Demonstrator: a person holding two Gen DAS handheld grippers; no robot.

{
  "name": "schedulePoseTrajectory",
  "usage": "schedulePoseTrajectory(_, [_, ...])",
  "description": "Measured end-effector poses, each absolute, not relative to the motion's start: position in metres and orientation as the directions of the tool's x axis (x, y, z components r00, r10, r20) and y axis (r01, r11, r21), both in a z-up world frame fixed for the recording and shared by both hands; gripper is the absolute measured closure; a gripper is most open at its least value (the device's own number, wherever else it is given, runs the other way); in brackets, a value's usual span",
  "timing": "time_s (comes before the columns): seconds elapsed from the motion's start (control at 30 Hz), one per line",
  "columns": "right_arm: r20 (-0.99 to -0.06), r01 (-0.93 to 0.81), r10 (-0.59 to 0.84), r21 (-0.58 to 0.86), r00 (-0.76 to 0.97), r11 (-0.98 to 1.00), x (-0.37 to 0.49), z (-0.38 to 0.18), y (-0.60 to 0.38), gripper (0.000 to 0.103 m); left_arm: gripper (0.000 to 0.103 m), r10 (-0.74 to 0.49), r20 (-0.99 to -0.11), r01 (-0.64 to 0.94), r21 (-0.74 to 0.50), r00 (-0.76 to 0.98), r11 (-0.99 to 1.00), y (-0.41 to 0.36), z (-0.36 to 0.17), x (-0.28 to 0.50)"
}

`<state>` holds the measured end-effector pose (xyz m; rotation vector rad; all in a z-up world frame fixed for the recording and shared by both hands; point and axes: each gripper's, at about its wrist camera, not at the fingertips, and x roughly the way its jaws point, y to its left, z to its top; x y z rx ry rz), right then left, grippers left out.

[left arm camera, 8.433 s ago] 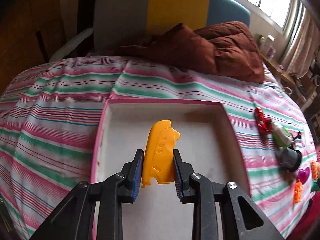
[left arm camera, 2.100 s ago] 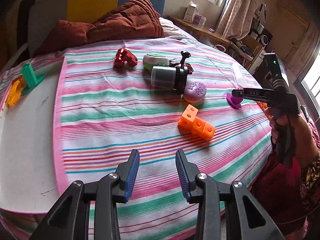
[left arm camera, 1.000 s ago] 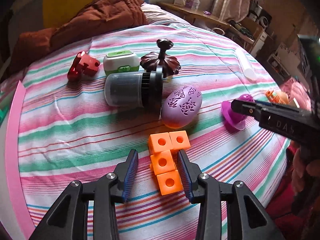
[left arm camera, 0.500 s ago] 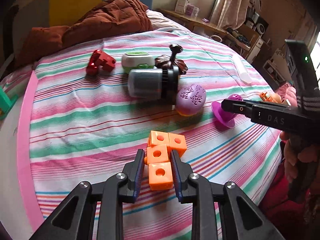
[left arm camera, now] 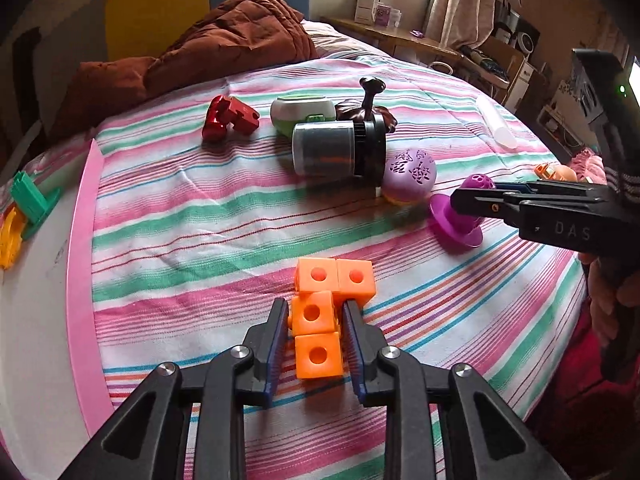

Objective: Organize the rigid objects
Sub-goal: 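Carry the orange cubes into the tray and open the left gripper while the right carries the magenta toy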

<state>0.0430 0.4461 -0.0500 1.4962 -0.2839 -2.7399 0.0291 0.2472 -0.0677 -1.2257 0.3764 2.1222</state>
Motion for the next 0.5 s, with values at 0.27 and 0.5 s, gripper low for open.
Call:
schedulePoseTrajectory(0.27, [-0.828, -0.043, -0.11, 0.159, -0.55, -0.986, 0.044, -0.048, 0.437, 0.071, 0.077, 0.4, -0.844, -0.677, -0.062, -0.357, -0.733, 0.247, -0.066, 0.034])
schedulePoseTrajectory(0.5, [-0.824, -0.011, -0.111, 0.141, -0.555, -0.99, 0.045, -0.048, 0.428, 0.071, 0.077, 0.475, -0.795, -0.633, -0.152, -0.378, -0.759, 0.22, -0.04, 0.026])
